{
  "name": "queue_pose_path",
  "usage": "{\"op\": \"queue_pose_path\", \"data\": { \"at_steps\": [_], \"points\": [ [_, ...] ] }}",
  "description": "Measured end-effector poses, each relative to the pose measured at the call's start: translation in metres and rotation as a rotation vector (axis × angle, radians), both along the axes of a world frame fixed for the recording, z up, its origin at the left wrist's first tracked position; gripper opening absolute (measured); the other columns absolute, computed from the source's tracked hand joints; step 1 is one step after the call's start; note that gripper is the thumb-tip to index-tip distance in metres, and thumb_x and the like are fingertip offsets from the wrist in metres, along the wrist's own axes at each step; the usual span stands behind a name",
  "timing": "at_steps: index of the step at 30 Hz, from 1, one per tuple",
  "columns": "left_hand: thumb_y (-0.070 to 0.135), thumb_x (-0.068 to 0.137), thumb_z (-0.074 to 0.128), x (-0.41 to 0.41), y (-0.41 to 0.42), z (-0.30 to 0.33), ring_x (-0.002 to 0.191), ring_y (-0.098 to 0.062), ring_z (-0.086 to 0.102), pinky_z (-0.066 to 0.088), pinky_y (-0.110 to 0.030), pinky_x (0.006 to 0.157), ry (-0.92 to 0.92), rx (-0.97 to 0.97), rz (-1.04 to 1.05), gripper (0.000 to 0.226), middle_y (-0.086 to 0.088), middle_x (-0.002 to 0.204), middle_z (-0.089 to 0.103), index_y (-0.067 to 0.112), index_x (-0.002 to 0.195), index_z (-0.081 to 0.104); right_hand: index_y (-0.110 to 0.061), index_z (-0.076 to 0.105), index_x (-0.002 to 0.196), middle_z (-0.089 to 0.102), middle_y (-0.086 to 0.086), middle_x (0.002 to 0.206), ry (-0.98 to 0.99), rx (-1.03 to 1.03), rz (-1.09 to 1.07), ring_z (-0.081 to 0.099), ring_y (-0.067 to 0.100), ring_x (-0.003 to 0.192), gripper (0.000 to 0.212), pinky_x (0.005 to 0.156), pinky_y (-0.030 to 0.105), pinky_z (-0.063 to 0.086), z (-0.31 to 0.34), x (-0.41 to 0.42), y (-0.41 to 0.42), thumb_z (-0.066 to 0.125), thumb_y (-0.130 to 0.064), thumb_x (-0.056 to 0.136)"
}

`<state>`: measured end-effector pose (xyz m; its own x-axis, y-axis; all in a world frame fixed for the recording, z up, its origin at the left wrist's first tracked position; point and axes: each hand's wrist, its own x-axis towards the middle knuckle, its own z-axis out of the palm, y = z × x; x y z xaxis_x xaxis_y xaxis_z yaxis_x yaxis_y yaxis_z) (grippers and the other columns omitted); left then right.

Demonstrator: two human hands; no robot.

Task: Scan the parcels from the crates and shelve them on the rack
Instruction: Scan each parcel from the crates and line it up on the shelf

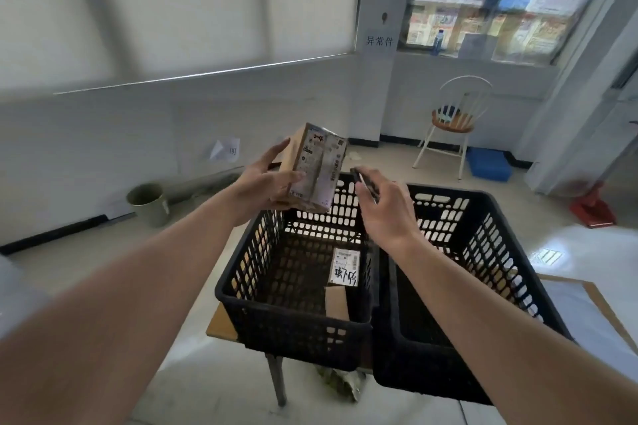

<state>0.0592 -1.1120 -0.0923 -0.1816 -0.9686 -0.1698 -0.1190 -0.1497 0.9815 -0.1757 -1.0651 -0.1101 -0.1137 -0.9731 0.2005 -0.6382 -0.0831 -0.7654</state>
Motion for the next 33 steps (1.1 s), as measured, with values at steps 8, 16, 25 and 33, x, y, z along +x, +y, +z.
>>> {"op": "queue_pose_path", "data": {
  "at_steps": [8,16,25,33],
  "points": [
    [0.026,0.095,0.079,-0.018,0.072,0.019,0.118,-0.035,0.072,0.06,-0.052,0.097,0.038,-0.079,0.171,0.085,-0.016,0.154,0.053,0.07,0.149,0.032,-0.045,0.043,0.158,0.04,0.002,0.13,-0.257,-0.165,0.183,0.038,-0.003,0.09,0.045,0.087,0.02,0.045,0.033,0.007,0.003,0.043,-0.037,0.113],
    [0.027,0.098,0.073,-0.04,0.203,0.041,0.114,-0.026,0.075,0.046,-0.056,0.114,-0.078,-0.184,0.504,0.086,-0.001,0.132,0.074,0.065,0.157,0.023,-0.054,0.046,0.153,0.04,0.007,0.135,-0.406,-0.141,0.573,0.05,0.012,0.106,0.046,0.079,0.009,0.042,0.037,0.029,0.056,0.047,-0.031,0.112],
    [0.036,0.09,0.077,-0.012,0.388,0.053,0.128,-0.028,0.065,0.049,-0.058,0.113,-0.153,-0.276,0.947,0.075,-0.003,0.137,0.069,0.078,0.139,0.038,-0.048,0.047,0.155,0.042,0.004,0.124,-0.466,-0.158,0.968,0.05,0.0,0.1,0.044,0.089,0.008,0.046,0.049,0.107,0.188,0.042,-0.035,0.113],
    [0.026,0.076,0.097,0.001,0.581,0.045,0.134,-0.005,0.054,0.059,-0.029,0.099,-0.411,-0.333,1.204,0.119,0.012,0.143,0.052,0.054,0.162,0.02,-0.05,0.044,0.155,0.041,0.002,0.123,-0.501,-0.09,1.251,0.047,-0.005,0.1,0.043,0.096,0.021,0.05,0.051,0.169,0.36,0.042,-0.04,0.113]
  ]
}}
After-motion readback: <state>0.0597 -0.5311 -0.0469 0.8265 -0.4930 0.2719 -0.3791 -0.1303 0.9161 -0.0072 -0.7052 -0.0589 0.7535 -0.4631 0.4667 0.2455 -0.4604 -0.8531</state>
